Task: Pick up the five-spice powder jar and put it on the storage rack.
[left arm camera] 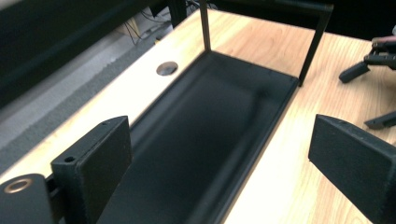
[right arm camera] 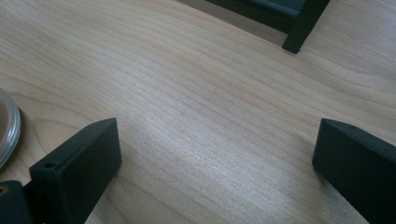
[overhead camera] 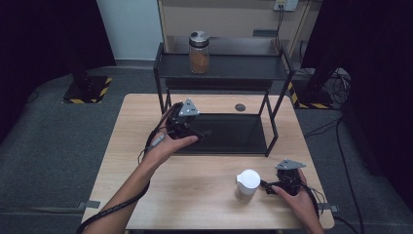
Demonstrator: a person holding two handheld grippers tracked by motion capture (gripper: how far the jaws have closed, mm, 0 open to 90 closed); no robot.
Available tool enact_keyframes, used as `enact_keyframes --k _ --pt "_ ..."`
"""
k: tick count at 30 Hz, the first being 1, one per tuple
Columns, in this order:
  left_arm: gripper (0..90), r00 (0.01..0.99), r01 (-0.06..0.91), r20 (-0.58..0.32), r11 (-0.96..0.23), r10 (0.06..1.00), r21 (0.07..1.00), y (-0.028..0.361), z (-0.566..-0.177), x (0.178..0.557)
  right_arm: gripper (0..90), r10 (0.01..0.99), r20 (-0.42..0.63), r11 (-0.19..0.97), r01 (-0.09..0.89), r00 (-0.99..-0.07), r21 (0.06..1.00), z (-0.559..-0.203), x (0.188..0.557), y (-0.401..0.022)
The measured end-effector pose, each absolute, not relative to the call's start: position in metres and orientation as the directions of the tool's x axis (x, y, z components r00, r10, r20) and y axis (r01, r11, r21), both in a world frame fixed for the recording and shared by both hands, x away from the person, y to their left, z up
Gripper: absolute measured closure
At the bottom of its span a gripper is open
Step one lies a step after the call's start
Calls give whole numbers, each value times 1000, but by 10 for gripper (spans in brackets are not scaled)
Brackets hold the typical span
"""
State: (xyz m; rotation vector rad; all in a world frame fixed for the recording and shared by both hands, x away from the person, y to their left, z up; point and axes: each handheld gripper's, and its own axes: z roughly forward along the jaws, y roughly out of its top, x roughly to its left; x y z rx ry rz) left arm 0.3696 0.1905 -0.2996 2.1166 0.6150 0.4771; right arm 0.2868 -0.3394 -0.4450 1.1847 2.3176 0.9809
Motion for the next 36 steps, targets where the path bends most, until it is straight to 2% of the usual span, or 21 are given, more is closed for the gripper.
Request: enact_keyframes --k 18,29,36 --pt "53 833 307 48 -532 551 789 195 -358 349 20 812 -2 407 564 -584 719 -445 287 -339" --pt "53 857 324 29 -582 514 745 196 -397 320 20 812 -2 407 564 -583 719 -445 287 -339" --pt "52 831 363 22 -572 556 736 217 -413 299 21 813 -2 405 565 -582 719 -445 286 -339"
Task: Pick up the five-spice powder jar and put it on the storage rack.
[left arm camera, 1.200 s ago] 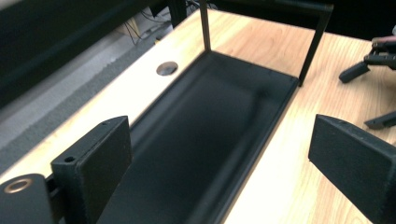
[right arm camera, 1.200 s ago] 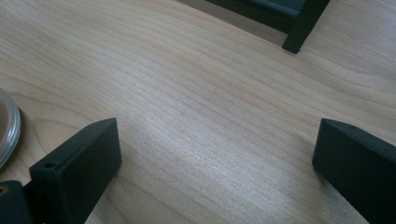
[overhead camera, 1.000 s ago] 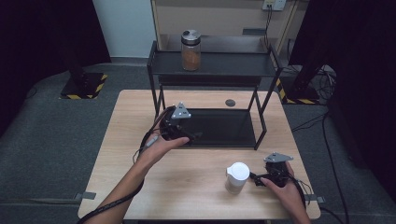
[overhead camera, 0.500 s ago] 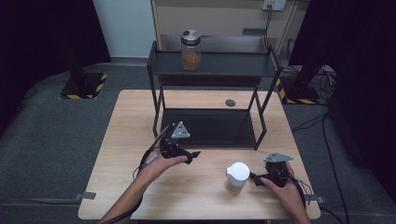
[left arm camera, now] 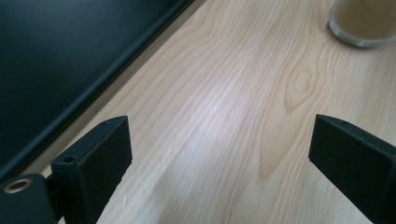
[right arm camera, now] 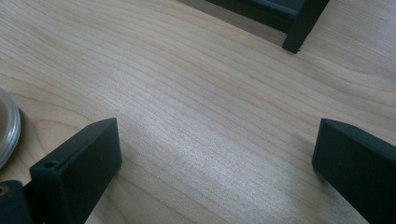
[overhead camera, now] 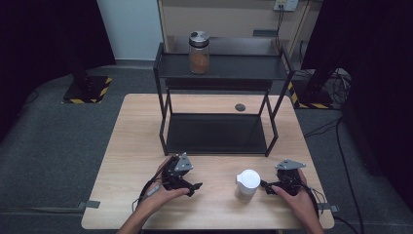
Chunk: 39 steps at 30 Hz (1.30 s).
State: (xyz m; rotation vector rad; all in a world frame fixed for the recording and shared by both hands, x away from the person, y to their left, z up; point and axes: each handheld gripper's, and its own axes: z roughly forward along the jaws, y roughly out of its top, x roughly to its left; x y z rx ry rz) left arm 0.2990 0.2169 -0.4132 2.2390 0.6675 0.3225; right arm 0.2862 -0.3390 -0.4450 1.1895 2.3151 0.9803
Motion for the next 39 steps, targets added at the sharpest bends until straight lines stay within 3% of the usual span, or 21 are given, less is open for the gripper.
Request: enact_keyframes --k 13,18,30,39 --pt "51 630 491 54 -452 775 745 279 -429 268 23 818 3 399 571 -575 718 -445 285 -338" --pt "51 538 545 26 -371 843 752 299 -437 265 23 818 0 400 570 -575 717 -445 284 -338" --pt "45 418 591 9 -279 909 757 321 -444 261 23 819 3 398 572 -574 717 -445 283 -338" --pt "44 404 611 -2 -269 915 744 324 -449 264 23 819 2 399 571 -574 718 -445 283 -338"
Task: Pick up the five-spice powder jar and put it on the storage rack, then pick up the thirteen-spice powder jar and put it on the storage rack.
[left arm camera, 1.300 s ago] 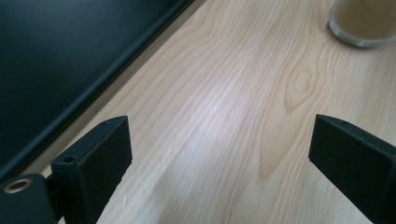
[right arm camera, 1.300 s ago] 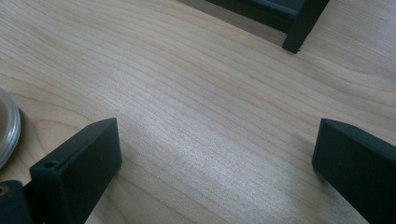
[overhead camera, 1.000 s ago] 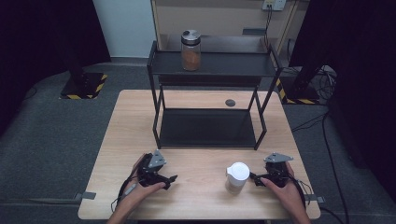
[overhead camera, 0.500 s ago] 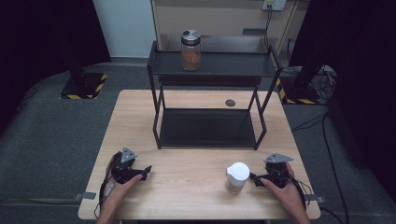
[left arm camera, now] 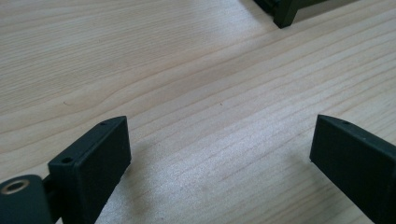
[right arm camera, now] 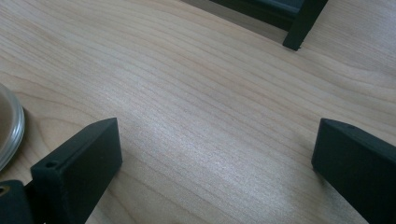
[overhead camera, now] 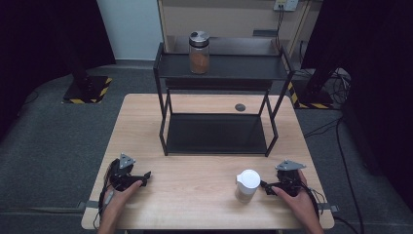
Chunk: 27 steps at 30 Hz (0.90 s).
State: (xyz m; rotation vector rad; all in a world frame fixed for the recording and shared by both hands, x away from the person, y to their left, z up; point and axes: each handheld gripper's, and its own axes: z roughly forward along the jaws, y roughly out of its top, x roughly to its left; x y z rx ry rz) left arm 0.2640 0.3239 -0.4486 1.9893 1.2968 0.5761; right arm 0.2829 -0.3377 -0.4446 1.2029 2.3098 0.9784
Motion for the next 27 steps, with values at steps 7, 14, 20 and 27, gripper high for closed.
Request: enact_keyframes --k 7,14,20,27 --pt "38 397 636 2 -277 918 720 320 -446 267 23 818 1 399 570 -575 718 -445 283 -338" --pt "32 395 638 3 -276 919 719 320 -446 267 23 819 1 399 570 -574 718 -445 283 -338" --pt "31 392 639 2 -274 920 719 319 -446 267 22 818 -1 401 568 -576 718 -445 282 -338" --pt "30 388 640 1 -271 922 719 319 -446 266 47 809 52 366 571 -586 735 -447 283 -348"
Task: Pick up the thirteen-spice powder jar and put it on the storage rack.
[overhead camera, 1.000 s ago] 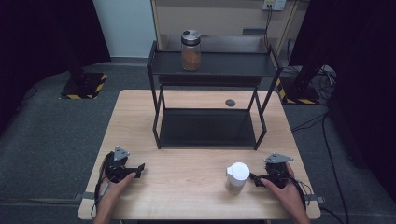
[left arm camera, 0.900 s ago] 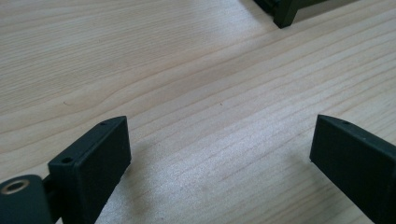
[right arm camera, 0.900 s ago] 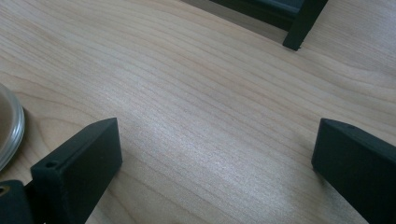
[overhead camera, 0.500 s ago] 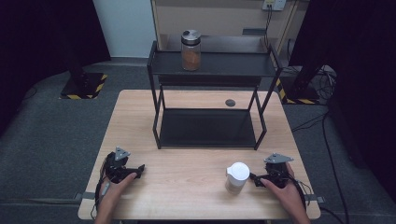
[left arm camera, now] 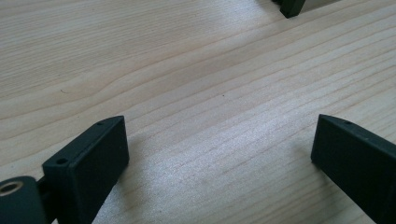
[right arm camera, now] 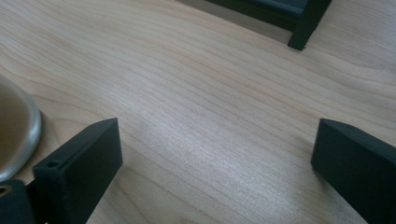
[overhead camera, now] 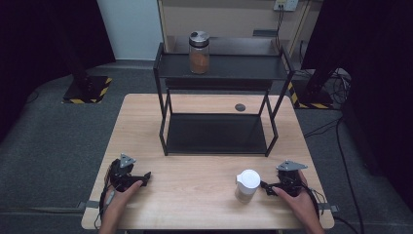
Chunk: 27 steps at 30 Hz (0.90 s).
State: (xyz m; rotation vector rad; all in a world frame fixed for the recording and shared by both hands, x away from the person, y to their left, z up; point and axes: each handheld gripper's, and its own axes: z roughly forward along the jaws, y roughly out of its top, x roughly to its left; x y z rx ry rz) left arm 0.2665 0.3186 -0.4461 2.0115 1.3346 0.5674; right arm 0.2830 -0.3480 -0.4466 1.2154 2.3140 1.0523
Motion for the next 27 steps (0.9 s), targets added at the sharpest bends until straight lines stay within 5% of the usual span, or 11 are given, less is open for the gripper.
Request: enact_keyframes --k 27 --pt "25 389 642 0 -270 921 718 318 -446 267 85 637 9 497 420 -771 760 -423 249 -359"
